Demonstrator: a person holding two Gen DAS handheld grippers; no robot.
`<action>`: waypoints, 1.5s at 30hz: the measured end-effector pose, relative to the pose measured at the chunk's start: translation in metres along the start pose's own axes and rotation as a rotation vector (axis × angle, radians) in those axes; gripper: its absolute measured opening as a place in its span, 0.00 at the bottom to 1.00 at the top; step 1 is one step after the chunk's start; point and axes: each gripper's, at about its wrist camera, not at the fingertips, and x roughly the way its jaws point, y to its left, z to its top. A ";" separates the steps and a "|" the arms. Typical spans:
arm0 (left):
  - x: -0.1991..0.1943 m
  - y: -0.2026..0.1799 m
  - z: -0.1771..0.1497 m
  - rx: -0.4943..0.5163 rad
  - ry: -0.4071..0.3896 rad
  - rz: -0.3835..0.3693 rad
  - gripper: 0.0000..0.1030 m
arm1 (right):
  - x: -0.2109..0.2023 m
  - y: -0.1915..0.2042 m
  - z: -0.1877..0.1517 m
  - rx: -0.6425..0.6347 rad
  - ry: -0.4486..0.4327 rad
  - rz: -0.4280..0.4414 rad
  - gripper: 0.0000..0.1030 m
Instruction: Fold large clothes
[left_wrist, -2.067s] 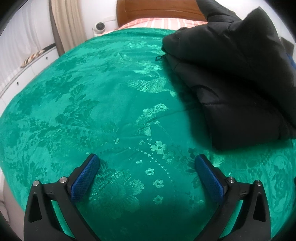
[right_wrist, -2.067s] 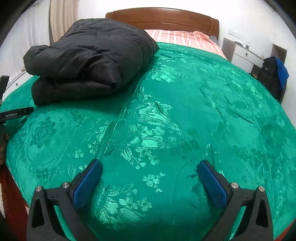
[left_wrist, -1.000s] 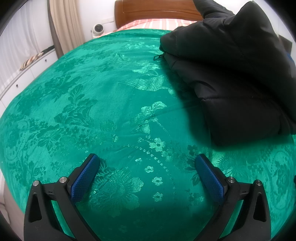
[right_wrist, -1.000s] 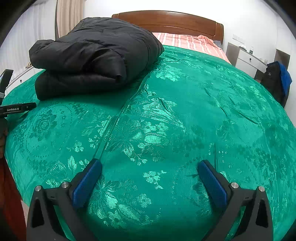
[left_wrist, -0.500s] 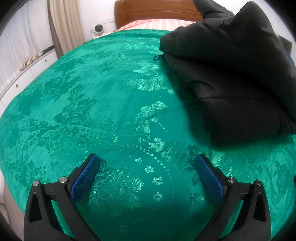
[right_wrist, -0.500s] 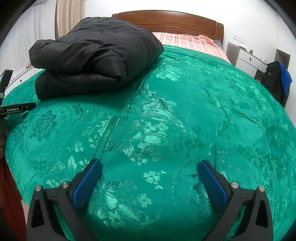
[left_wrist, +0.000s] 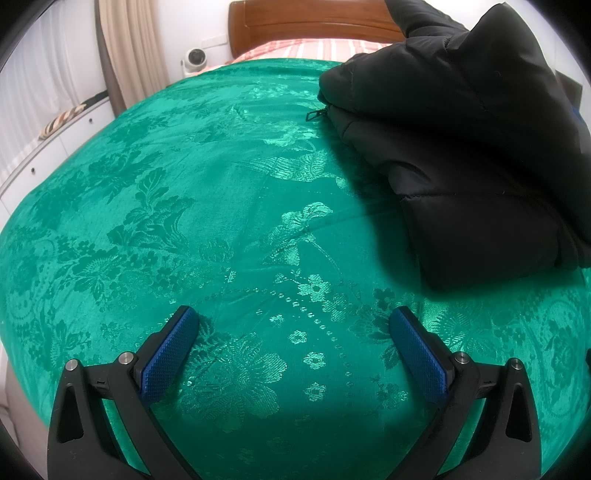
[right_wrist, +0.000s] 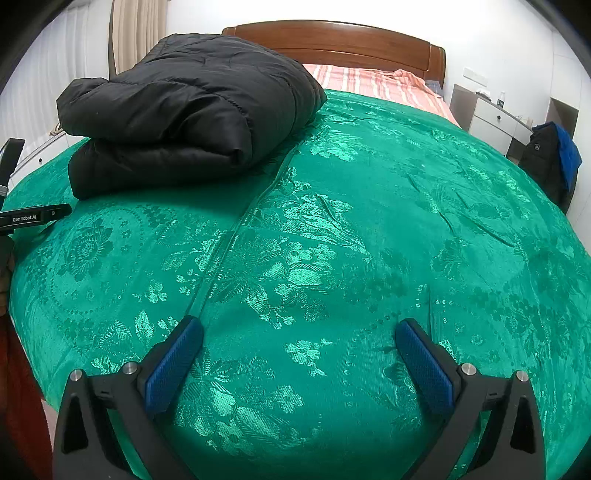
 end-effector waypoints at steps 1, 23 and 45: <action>0.000 0.000 0.000 0.000 0.000 0.000 1.00 | 0.000 0.000 0.000 0.000 0.000 0.000 1.00; 0.000 0.000 0.000 -0.001 0.001 0.001 1.00 | 0.000 0.000 0.000 0.000 0.002 0.001 1.00; 0.089 0.054 0.146 -0.532 0.196 -0.895 0.99 | 0.001 -0.091 0.079 0.517 0.009 0.592 1.00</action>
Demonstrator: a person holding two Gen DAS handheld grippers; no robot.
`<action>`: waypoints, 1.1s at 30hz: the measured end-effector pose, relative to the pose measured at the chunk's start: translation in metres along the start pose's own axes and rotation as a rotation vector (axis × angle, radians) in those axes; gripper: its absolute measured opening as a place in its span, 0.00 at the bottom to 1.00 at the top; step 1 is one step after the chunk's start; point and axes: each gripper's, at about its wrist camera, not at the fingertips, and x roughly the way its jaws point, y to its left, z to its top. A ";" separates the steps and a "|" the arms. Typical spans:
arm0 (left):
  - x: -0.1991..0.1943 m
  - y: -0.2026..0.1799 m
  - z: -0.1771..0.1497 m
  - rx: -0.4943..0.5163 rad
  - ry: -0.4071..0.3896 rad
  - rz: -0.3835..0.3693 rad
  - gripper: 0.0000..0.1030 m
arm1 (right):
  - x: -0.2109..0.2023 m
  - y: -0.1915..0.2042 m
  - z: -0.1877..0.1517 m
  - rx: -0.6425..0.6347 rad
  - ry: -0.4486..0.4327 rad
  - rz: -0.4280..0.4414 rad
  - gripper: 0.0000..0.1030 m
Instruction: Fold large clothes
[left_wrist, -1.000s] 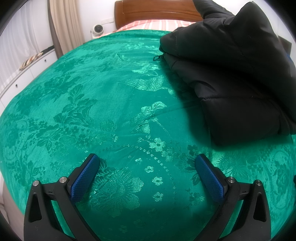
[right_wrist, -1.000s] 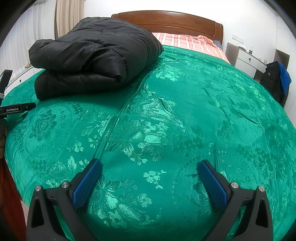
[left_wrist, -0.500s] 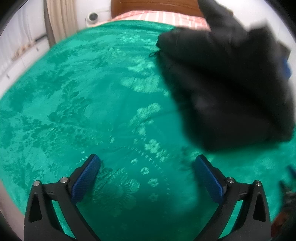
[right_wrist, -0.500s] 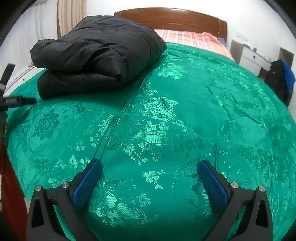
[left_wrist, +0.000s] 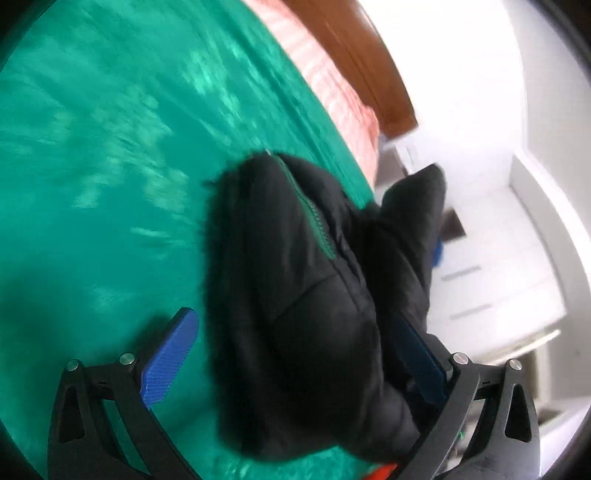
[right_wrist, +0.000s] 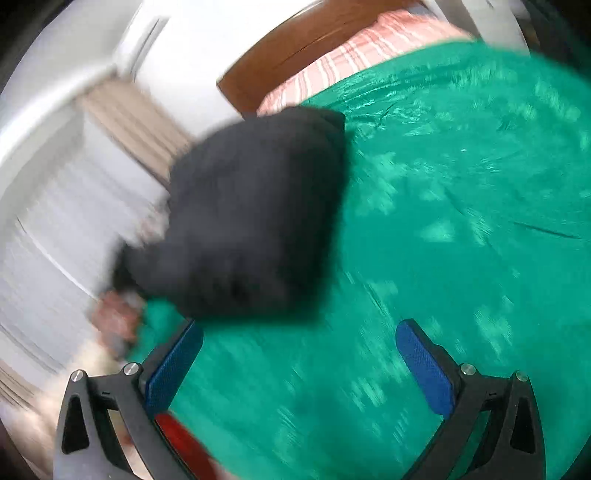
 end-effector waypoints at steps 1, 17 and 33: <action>0.014 0.002 0.004 -0.010 0.030 -0.027 0.99 | 0.004 -0.006 0.012 0.053 -0.011 0.049 1.00; 0.145 -0.033 0.042 0.132 0.273 0.120 0.85 | 0.217 0.032 0.135 -0.198 0.324 0.152 0.90; 0.131 -0.201 0.072 0.467 -0.015 0.165 0.64 | 0.138 0.156 0.168 -0.659 0.006 0.104 0.86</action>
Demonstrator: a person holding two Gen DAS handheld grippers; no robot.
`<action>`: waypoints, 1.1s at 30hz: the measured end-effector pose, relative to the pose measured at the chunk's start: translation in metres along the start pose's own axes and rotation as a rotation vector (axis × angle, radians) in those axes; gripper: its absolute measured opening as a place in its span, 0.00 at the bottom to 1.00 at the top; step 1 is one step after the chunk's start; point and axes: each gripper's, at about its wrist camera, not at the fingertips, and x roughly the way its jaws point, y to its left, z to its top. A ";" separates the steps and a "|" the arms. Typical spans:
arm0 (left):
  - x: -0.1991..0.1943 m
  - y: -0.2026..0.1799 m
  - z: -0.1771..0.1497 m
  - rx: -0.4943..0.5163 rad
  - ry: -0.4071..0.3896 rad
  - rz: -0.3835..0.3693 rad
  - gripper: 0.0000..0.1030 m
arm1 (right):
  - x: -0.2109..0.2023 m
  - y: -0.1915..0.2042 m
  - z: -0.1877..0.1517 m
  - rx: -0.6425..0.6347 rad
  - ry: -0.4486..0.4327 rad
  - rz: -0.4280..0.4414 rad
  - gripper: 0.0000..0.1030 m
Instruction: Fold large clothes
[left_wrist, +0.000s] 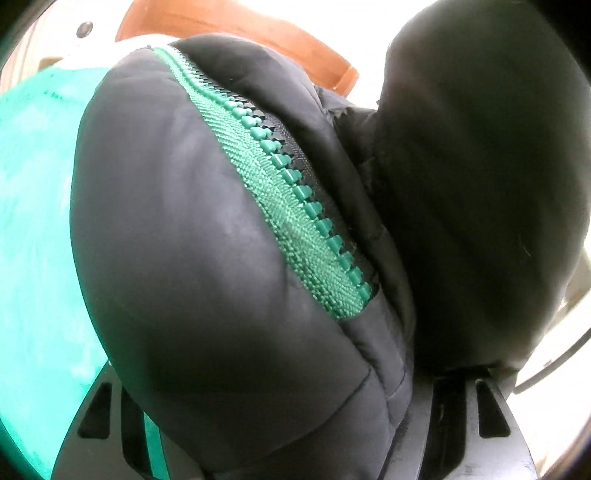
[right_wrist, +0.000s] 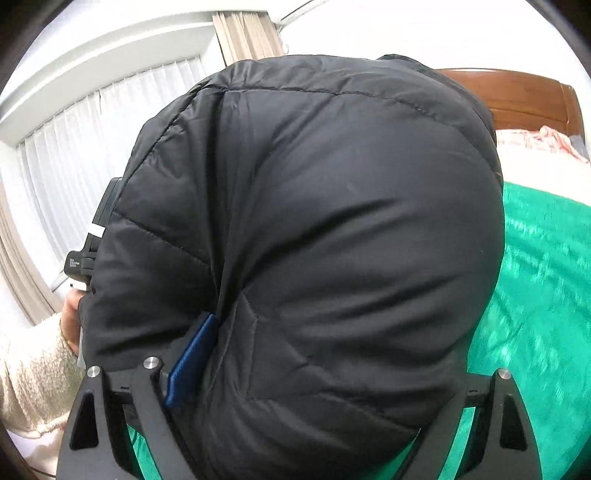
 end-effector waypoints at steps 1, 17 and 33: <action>0.007 -0.002 0.011 0.001 -0.008 0.004 0.64 | 0.001 -0.007 0.007 0.010 -0.002 0.005 0.86; 0.059 -0.041 0.004 0.195 -0.156 0.439 1.00 | -0.058 -0.054 -0.051 0.082 -0.061 -0.381 0.98; -0.107 -0.153 -0.164 0.324 -0.451 0.720 1.00 | -0.185 0.068 -0.083 -0.034 -0.211 -0.583 1.00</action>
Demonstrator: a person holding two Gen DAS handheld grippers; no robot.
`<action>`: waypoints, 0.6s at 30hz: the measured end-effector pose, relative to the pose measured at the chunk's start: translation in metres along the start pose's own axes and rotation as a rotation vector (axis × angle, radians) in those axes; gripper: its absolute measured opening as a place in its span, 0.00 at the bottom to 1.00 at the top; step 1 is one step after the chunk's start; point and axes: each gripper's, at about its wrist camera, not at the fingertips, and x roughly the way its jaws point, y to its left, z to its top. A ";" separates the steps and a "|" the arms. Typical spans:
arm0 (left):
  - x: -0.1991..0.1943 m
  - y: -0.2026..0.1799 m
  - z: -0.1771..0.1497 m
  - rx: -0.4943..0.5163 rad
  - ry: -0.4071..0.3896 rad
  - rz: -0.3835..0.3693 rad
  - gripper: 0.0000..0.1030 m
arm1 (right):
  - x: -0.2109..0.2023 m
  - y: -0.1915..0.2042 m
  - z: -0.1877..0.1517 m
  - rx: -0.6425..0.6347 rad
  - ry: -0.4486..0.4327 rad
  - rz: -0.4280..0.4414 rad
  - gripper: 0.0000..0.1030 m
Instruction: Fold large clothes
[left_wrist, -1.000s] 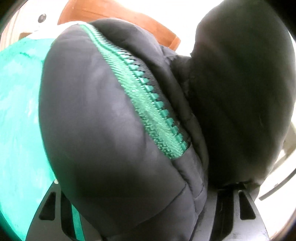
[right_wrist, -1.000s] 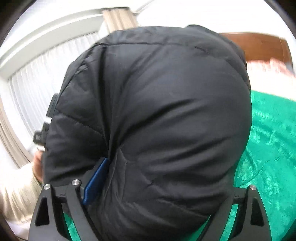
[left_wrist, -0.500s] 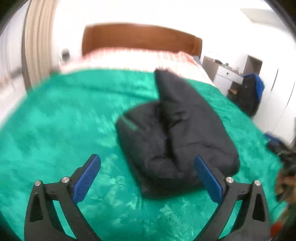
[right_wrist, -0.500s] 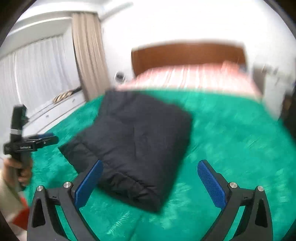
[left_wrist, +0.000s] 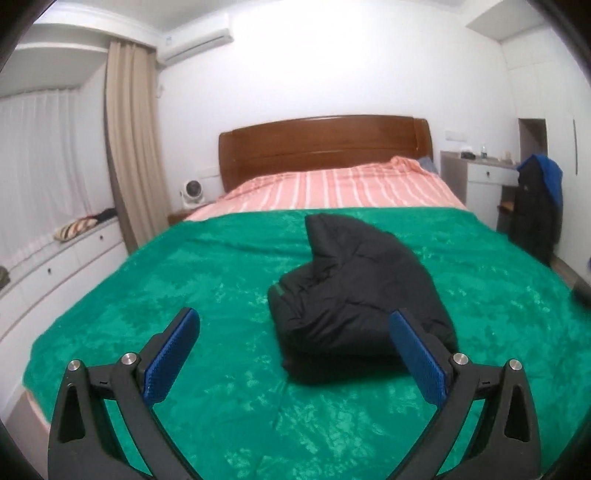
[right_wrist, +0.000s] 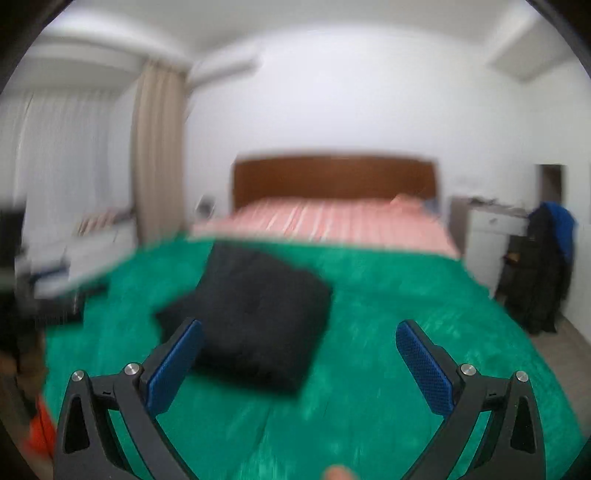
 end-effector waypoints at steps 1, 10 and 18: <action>-0.007 0.001 -0.002 -0.003 0.013 -0.010 1.00 | 0.005 0.006 -0.005 -0.016 0.057 0.017 1.00; -0.020 0.000 -0.033 -0.009 0.165 -0.029 1.00 | -0.006 0.026 -0.025 0.094 0.224 -0.092 1.00; -0.020 0.001 -0.062 -0.047 0.265 -0.046 1.00 | -0.006 0.057 -0.048 -0.005 0.368 -0.160 1.00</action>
